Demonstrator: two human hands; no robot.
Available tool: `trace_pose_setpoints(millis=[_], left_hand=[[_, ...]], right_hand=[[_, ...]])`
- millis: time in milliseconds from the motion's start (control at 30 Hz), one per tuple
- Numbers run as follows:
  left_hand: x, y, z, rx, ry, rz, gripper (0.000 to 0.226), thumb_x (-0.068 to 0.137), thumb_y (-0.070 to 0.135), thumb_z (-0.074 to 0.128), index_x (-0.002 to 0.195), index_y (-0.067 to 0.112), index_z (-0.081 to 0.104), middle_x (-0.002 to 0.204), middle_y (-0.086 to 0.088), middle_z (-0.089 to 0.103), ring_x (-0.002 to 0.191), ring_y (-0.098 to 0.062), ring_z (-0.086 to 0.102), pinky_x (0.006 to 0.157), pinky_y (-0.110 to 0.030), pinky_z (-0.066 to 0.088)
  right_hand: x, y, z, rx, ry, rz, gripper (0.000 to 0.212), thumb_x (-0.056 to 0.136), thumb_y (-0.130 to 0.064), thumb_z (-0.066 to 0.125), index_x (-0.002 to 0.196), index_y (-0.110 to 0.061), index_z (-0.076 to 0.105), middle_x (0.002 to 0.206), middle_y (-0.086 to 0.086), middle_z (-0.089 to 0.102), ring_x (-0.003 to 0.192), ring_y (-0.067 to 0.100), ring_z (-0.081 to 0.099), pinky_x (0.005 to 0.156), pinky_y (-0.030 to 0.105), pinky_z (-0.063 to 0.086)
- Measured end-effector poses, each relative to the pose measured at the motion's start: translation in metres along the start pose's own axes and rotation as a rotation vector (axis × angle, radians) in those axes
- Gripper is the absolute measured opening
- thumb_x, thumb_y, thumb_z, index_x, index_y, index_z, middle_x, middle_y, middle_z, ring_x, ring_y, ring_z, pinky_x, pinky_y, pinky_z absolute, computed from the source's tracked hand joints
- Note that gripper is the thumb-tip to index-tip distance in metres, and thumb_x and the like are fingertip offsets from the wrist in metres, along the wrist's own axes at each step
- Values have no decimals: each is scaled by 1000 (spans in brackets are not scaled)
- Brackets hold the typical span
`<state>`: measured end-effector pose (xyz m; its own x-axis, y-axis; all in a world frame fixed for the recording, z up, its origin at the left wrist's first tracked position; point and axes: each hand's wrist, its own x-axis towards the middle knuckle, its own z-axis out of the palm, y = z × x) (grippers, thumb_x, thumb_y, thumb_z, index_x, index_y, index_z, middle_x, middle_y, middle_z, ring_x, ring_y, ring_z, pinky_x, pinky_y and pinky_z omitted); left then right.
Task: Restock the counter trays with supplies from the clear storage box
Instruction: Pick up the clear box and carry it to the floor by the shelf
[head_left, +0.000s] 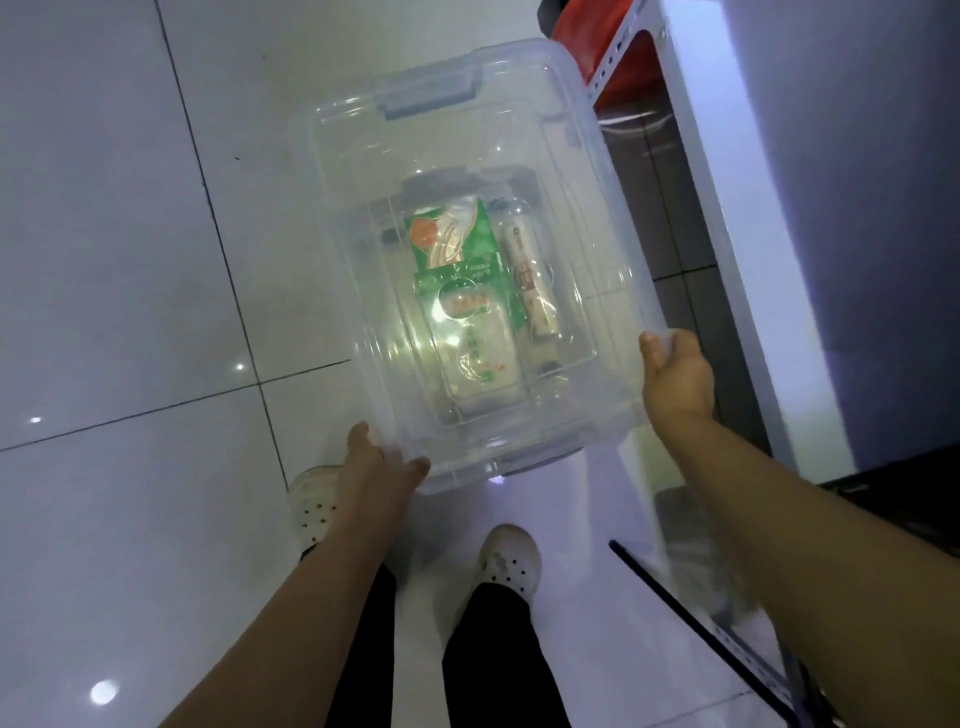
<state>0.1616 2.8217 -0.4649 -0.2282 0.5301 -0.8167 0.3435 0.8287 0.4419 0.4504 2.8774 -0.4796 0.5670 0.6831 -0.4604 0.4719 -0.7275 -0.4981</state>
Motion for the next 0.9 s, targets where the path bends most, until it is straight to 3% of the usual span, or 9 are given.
trace_pose_setpoints(millis=[100, 167, 233, 300, 433, 500, 600, 800, 900], left_hand=[[1, 4, 10, 206, 130, 155, 91, 73, 10, 75, 142, 4, 16, 122, -18, 50, 116, -39, 50, 90, -41, 43], [-3, 8, 16, 538, 217, 363, 104, 71, 16, 79, 146, 8, 7, 147, -24, 29, 134, -41, 30, 107, -46, 31], [-3, 13, 22, 848, 262, 592, 104, 69, 22, 80, 147, 18, 12, 155, -21, 16, 142, -39, 14, 112, -51, 18], [0, 19, 29, 1018, 185, 710, 97, 72, 28, 77, 147, 25, 16, 158, -14, 8, 145, -31, 1, 114, -54, 7], [8, 20, 33, 1140, 71, 641, 90, 82, 38, 67, 147, 34, 5, 159, -3, -6, 145, -22, -7, 115, -51, 2], [8, 19, 32, 1125, 82, 653, 88, 81, 40, 66, 146, 36, 7, 158, 0, -6, 145, -21, -5, 115, -49, 1], [9, 18, 31, 1133, 89, 672, 87, 82, 42, 64, 146, 36, 6, 153, 3, -13, 145, -20, -6, 115, -48, 0], [6, 21, 30, 1145, 74, 653, 85, 85, 45, 59, 146, 35, 1, 150, 2, -20, 143, -18, -12, 116, -49, -1], [6, 22, 29, 1154, 59, 658, 84, 85, 47, 57, 146, 35, 0, 149, 2, -20, 140, -17, -17, 115, -48, -4]], right_hand=[[-10, 3, 2, 150, 15, 103, 45, 92, -35, 55, 127, -10, 44, 121, 14, 55, 107, 30, 56, 85, 36, 49], [-30, 11, 8, 251, 62, 166, 56, 88, -30, 63, 132, -6, 39, 130, 18, 50, 116, 33, 53, 97, 46, 49], [-55, 19, 19, 347, 72, 293, 68, 84, -30, 68, 136, -3, 33, 135, 20, 46, 120, 34, 50, 100, 48, 47], [-75, 24, 33, 459, 9, 473, 81, 82, -34, 69, 142, -6, 23, 141, 17, 42, 124, 32, 48, 102, 41, 44], [-101, 25, 61, 684, -211, 665, 95, 78, -36, 73, 147, -10, 13, 137, 11, 47, 113, 25, 55, 103, 42, 43], [-104, 22, 70, 798, -269, 683, 80, 78, -25, 74, 142, -8, 28, 124, 7, 55, 95, 16, 60, 99, 42, 48], [-108, 17, 76, 781, -196, 643, 56, 75, -19, 77, 121, -4, 49, 115, 13, 61, 96, 22, 62, 91, 44, 54], [-114, -2, 79, 553, -15, 581, 44, 75, -17, 75, 105, 5, 52, 108, 22, 61, 95, 36, 63, 83, 49, 56], [-112, -7, 80, 463, 14, 575, 41, 75, -18, 73, 102, 5, 52, 107, 21, 60, 90, 34, 63, 79, 39, 55]])
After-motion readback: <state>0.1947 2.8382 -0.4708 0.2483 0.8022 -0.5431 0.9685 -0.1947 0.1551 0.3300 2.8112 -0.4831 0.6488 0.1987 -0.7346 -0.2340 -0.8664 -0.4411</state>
